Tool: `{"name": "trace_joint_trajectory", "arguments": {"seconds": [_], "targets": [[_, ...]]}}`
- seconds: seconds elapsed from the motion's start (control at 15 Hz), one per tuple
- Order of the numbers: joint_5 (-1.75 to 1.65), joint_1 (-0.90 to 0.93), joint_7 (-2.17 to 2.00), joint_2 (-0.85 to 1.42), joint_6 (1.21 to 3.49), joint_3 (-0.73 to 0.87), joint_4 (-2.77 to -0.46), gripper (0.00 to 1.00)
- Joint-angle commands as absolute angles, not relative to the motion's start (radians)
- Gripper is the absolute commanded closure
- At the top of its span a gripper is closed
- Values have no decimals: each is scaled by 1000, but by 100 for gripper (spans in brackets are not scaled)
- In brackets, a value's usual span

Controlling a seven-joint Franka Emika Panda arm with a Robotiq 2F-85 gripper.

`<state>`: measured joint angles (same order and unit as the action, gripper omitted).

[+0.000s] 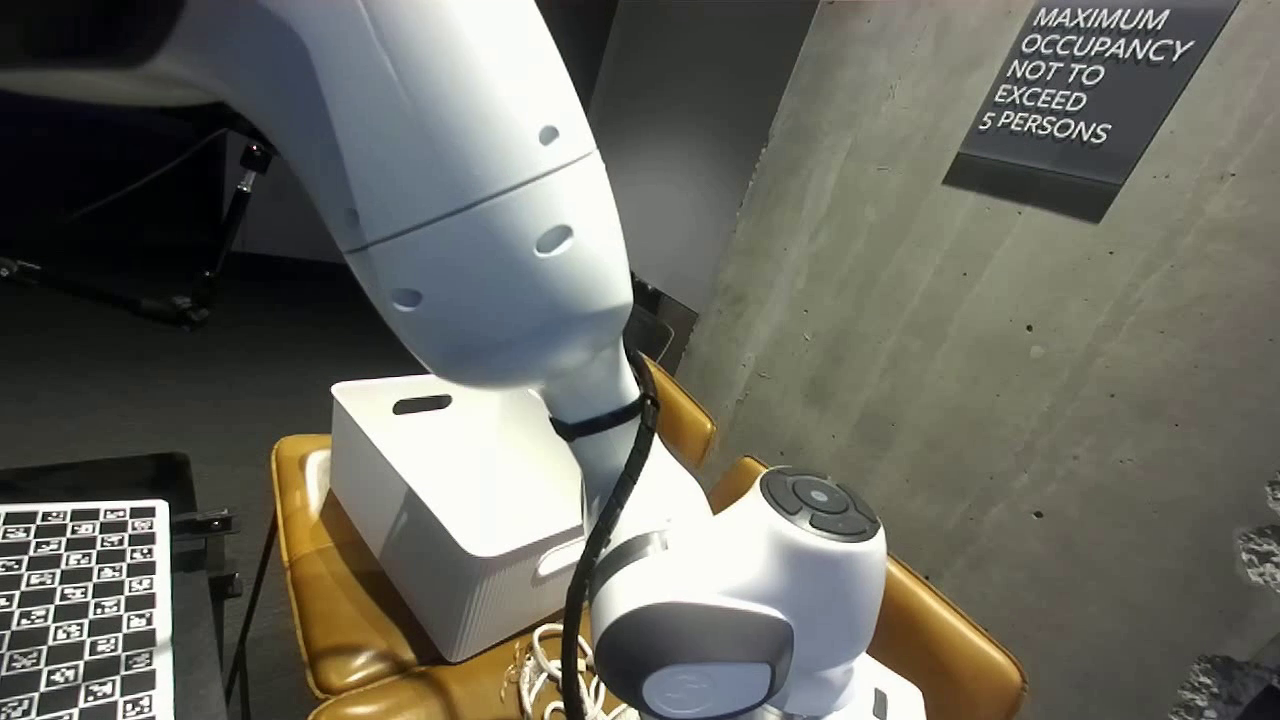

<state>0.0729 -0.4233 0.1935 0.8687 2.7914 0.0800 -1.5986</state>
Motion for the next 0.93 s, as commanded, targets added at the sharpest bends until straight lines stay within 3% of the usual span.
{"name": "trace_joint_trajectory", "arguments": {"seconds": [0.0,0.87], "targets": [[81,-412,139,950,2770,90,-1508,0],[73,-407,93,1072,2757,107,-1423,0]]}}
